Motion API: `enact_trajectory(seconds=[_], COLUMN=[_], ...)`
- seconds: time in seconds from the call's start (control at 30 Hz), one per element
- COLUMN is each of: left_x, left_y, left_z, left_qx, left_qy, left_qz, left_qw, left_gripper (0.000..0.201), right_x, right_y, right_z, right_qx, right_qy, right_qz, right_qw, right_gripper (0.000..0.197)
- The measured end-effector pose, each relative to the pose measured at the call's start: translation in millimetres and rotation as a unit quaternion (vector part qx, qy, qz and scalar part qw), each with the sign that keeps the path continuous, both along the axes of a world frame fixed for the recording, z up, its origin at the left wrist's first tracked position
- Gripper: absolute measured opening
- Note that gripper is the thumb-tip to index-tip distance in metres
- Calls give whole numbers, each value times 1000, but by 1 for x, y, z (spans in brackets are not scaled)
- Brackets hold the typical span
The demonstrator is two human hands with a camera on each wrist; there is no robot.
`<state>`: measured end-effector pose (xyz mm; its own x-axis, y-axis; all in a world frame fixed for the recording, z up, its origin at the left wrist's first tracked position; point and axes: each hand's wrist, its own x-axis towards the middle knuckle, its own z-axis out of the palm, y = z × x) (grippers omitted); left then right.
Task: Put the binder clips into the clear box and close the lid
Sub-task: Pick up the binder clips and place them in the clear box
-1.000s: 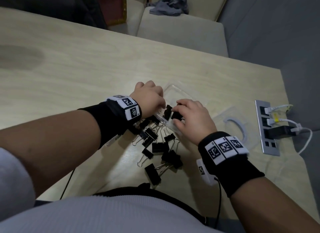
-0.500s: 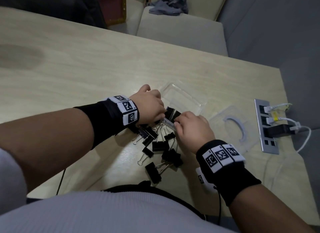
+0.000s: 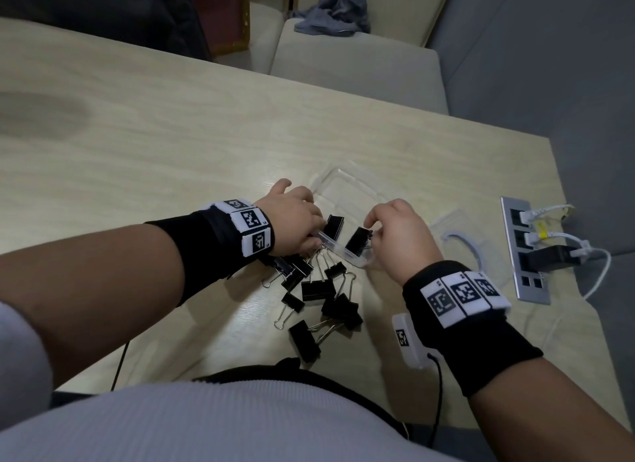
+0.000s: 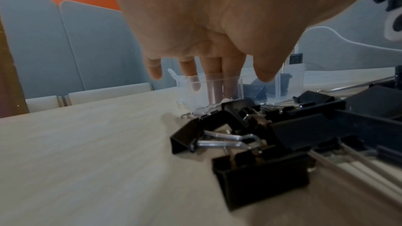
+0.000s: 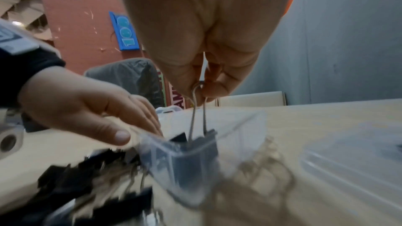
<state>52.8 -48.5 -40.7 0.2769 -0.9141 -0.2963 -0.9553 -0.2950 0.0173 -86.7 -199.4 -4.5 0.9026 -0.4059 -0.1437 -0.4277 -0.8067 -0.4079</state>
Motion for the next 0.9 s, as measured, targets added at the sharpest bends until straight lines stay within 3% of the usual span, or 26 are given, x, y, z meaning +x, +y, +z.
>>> enact_trajectory(seconds=[0.17,0.33,0.43,0.57,0.73,0.9], left_x=[0,-1,1,5,6,5], left_y=[0,0,4,7,6,14], left_z=[-1,-2,-3,-1,-1,7], left_qx=[-8,-8,-25,-37,-30,-103], left_qy=[-3,-3,-24,-42,-24,-33], left_qz=[3,5,-2,8,18,2], left_qw=[1000,1000,999,998,999,994], left_gripper=[45,44,44,40,44,33], right_x=[19,27,22,10,8,-5], right_y=[3,17,9,6,8,21], right_z=[11,3,-1,-13,-27,-15], right_qx=[-32,102,35,-24,-85,-50], right_qy=[-1,-8,7,127,157,27], right_qz=[-5,26,27,104,109,77], right_qw=[999,994,999,986,978,995], right_gripper=[25,21,25,31,35,22])
